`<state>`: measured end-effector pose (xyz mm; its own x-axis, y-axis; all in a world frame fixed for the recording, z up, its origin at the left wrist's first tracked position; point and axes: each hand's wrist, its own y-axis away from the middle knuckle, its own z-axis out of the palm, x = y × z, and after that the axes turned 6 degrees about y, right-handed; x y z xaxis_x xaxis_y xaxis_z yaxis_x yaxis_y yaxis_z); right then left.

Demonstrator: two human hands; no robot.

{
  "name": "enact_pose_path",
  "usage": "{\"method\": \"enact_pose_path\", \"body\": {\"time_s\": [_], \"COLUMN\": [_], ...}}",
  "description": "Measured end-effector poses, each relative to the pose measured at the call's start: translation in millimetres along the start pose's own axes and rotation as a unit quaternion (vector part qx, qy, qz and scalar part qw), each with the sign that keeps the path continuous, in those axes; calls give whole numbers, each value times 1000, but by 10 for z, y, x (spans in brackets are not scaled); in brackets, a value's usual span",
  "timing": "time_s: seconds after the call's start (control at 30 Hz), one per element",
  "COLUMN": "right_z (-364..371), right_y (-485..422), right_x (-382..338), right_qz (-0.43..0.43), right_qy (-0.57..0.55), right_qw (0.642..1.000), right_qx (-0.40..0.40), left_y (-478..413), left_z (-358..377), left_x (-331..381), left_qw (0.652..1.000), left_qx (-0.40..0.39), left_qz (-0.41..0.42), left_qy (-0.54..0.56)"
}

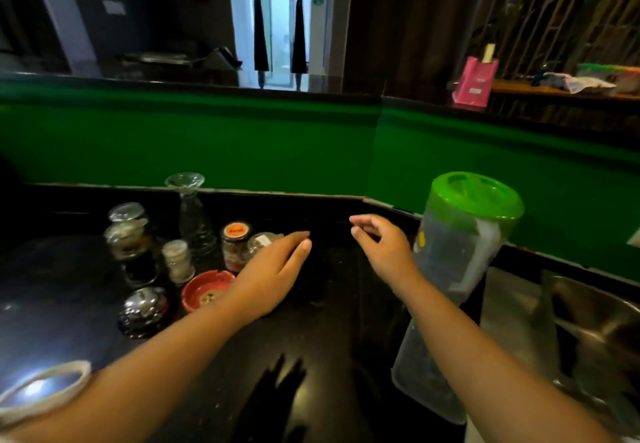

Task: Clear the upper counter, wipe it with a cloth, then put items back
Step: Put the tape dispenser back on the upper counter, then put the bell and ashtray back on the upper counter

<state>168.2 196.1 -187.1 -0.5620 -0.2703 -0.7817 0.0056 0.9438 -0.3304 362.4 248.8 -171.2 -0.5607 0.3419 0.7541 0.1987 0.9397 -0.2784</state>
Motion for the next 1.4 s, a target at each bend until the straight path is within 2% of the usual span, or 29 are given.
{"method": "enact_pose_path", "body": {"time_s": [0.2,0.37,0.5,0.63,0.73,0.87,1.0,1.23,1.4], "right_z": [859,1655,2162,2605,2928,3304,3567,3576,3133], "right_y": [361,566,631,557,458,365,370,393,394], "right_x": [-23,-65,-152,-426,-629,-777,-794,-801,-886], "right_qz": [18,33,-13,-48,-82,-62,-38,-10,-44], "right_qy": [-20,-12,35,23,23,66,120,72,4], "right_qw": [996,982,977,962,945,926,924,937,948], "right_qx": [-90,-184,-208,-267,-315,-365,-361,-340,-315], "left_y": [628,949,1145,1279,1398,1525,1573,1551,1468], "left_z": [-249,-423,-632,-830,-979,-1129,-1213,-1303,-1406], "left_x": [-566,-1200,-1694,-2069,-2294,-2482,-2553,-2437,-2028], "left_qw": [997,983,964,942,930,913,909,913,937], "left_qx": [36,75,117,164,156,128,107,119,159], "left_qz": [-69,-167,-237,-291,-319,-361,-372,-371,-307], "left_qy": [13,1,-10,-24,-92,-139,-157,-118,-49]}}
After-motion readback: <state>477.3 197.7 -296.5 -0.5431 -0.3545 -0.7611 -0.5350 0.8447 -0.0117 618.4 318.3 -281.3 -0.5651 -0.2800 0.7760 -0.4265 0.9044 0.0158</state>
